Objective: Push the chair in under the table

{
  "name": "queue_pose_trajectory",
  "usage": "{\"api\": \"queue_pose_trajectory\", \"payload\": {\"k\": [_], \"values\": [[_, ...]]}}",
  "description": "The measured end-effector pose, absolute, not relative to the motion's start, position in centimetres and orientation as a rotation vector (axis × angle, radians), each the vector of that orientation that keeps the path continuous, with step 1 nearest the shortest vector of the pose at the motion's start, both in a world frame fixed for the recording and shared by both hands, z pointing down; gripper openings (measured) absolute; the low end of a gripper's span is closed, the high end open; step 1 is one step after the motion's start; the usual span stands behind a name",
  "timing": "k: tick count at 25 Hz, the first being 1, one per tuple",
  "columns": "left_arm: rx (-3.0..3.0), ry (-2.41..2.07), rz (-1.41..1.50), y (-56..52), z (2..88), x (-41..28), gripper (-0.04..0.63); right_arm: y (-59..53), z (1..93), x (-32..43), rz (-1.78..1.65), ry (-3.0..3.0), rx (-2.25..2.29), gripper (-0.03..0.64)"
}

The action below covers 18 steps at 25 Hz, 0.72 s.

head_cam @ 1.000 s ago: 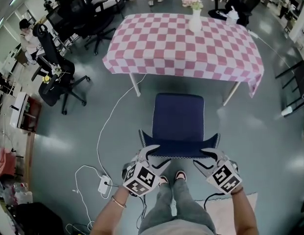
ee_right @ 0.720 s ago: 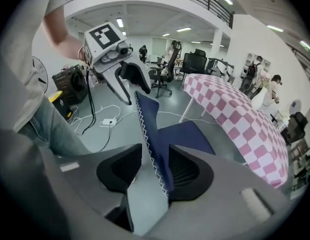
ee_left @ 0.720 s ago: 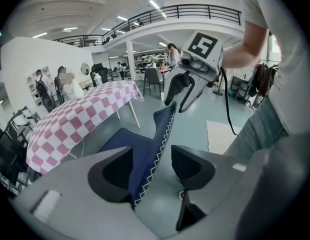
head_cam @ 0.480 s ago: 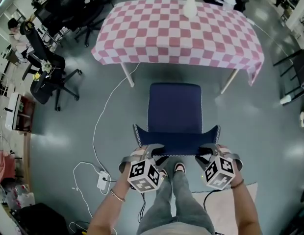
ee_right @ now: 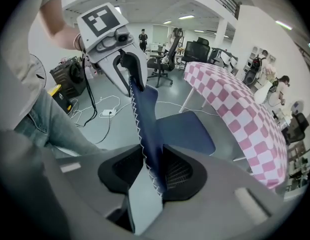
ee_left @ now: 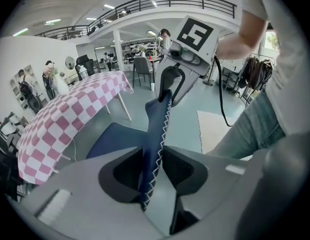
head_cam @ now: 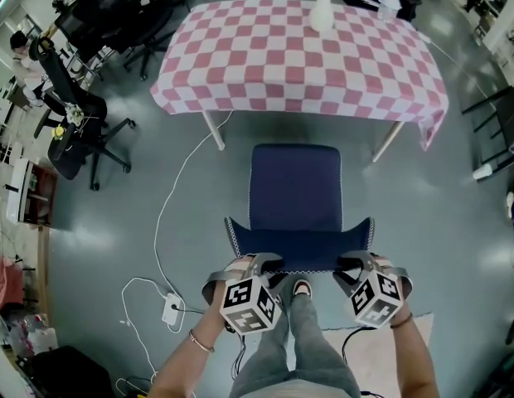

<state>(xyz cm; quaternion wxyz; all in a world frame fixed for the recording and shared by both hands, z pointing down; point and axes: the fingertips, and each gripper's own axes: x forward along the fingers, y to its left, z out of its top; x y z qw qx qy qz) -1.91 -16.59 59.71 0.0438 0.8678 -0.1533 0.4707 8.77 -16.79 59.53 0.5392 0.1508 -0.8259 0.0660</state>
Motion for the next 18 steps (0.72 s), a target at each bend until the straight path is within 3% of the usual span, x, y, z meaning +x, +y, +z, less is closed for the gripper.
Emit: {"api": "queue_pose_trajectory", "payload": {"k": [18], "values": [[2.677, -0.533, 1.425, -19.1, 58.5, -1.0, 0.12, -19.5, 58.5, 9.6, 0.094, -1.99, 0.379, 0.127]]}}
